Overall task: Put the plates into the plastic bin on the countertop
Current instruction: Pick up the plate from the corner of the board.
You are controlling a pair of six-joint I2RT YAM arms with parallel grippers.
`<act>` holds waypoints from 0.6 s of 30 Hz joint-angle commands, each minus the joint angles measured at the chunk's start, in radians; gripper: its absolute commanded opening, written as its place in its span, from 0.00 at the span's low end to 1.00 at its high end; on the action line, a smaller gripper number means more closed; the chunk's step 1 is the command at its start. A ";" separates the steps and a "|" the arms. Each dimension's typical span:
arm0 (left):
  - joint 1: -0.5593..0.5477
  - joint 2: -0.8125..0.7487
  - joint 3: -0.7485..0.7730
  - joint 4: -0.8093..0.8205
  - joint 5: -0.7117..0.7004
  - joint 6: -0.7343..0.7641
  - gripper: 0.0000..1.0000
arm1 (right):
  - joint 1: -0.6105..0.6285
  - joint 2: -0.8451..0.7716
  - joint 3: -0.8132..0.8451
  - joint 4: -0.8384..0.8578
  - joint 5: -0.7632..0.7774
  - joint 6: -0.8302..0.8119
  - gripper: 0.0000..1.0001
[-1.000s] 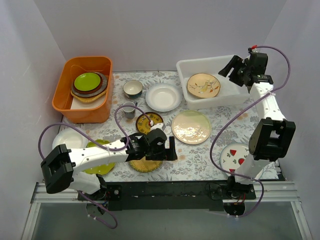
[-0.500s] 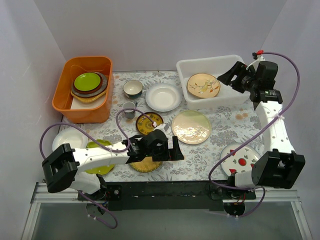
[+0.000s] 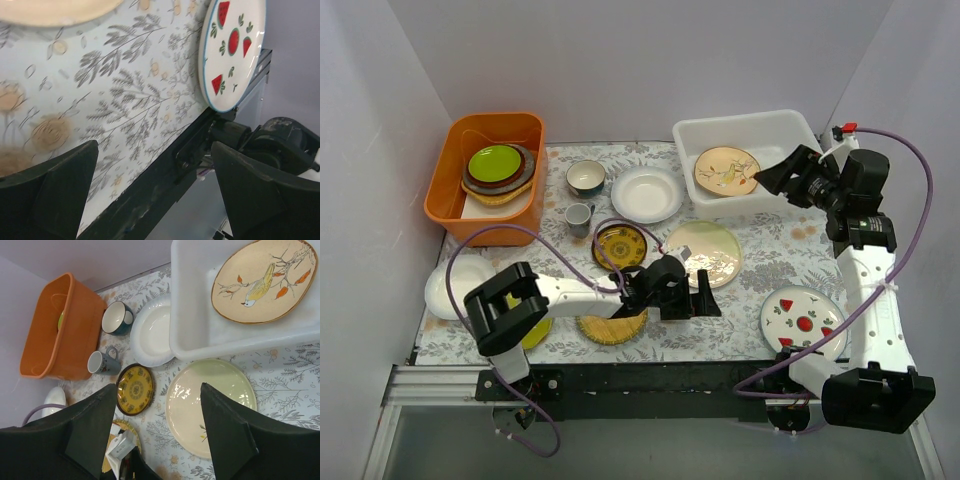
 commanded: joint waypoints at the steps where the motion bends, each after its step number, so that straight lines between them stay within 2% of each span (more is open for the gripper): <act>1: -0.012 0.076 0.099 0.100 0.051 -0.007 0.95 | -0.008 -0.038 0.005 -0.020 -0.032 0.008 0.75; 9: -0.021 0.205 0.191 0.175 0.105 -0.020 0.93 | -0.009 -0.092 -0.027 -0.038 -0.055 0.020 0.75; 18: -0.033 0.329 0.278 0.188 0.134 -0.005 0.93 | -0.009 -0.100 0.025 -0.109 -0.044 -0.013 0.75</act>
